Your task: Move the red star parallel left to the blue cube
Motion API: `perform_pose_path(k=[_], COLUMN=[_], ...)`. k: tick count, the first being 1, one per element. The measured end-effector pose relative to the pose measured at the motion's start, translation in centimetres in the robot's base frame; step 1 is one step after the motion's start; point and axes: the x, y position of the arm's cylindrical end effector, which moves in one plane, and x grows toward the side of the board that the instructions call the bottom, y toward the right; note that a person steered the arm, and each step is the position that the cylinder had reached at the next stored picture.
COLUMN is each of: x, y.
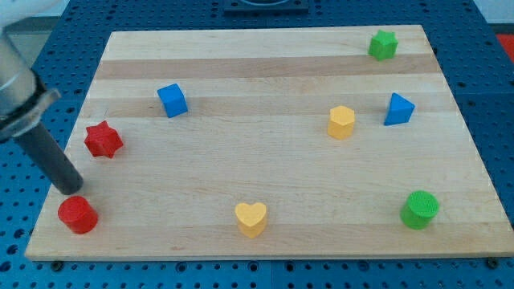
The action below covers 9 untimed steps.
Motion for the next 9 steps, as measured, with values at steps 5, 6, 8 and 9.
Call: perform_pose_path(k=[5,6,8,9], x=[-2.3,-1.9,-3.6,-8.3], y=[7.2,2.8,3.2,4.1])
